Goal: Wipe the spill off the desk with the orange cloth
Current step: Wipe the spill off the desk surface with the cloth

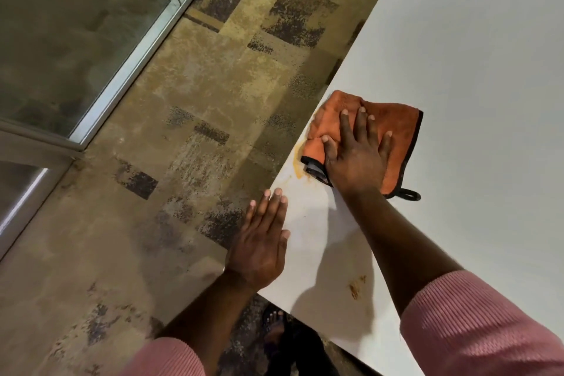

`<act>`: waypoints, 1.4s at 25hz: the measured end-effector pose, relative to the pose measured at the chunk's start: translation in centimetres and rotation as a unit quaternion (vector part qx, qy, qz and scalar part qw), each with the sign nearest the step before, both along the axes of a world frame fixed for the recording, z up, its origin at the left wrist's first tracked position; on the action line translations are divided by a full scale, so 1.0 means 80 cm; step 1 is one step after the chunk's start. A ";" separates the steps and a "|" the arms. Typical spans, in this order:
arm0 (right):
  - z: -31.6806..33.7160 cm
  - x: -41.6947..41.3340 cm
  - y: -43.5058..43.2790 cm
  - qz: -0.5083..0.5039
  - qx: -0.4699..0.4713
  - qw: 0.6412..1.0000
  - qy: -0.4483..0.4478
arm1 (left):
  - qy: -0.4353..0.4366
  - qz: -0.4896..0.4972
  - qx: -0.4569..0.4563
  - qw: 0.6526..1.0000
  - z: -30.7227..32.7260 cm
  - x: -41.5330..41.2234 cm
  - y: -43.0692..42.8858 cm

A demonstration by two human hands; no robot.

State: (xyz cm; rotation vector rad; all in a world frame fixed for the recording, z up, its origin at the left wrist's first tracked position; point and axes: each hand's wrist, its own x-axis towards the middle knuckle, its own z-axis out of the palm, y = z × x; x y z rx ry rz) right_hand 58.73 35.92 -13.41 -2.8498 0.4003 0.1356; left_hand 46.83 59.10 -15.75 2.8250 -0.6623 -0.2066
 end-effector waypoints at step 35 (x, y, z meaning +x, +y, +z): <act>0.024 -0.405 -0.016 0.161 0.120 0.979 -0.031 | 0.085 -0.011 -0.037 0.996 0.061 -0.178 -0.099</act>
